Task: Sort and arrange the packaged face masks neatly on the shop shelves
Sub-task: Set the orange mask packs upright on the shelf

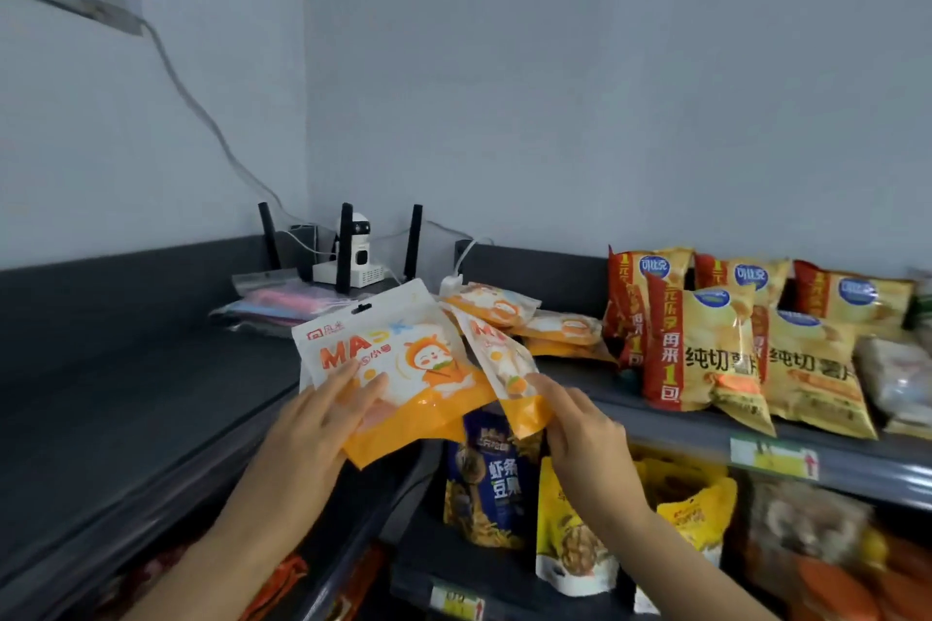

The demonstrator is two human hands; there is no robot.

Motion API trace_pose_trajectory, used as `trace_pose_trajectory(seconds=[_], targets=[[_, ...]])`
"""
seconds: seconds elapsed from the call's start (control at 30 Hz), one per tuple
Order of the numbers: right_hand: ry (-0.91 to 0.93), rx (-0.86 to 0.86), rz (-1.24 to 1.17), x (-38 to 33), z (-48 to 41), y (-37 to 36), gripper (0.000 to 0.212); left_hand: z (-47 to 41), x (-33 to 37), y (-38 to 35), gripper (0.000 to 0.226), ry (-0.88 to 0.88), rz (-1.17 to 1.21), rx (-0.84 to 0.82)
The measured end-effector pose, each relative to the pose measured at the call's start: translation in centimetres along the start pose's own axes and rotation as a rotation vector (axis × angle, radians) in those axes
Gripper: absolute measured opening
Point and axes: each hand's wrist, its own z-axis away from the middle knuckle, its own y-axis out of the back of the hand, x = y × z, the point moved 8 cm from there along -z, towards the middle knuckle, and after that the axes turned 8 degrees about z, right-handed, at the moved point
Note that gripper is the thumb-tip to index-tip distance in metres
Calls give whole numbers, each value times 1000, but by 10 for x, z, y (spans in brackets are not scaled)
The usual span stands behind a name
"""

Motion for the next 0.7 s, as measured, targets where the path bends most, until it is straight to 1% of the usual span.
trace_pose_trajectory(seconds=[0.13,0.27,0.4,0.5,0.57,0.7], targets=[[-60,45,68,18,-37,-13,50,-47,-30,-29,105,-38,60,13],[-89,93,128,36,-62,-24,48,-79,-50,-57,97,-45,164,52],[-105,125,279,60,-90,-25,48,-95,-56,-90,97,-91,191,48],[-166,75,385,84,-117,-29,50,-108,-61,-110,101,-96,186,34],[-188,36,447,99,-134,-34,52,-118,-62,-119,100,-91,197,40],[-209,-81,495,124,-161,-50,60,-143,-61,-133,98,-100,189,39]])
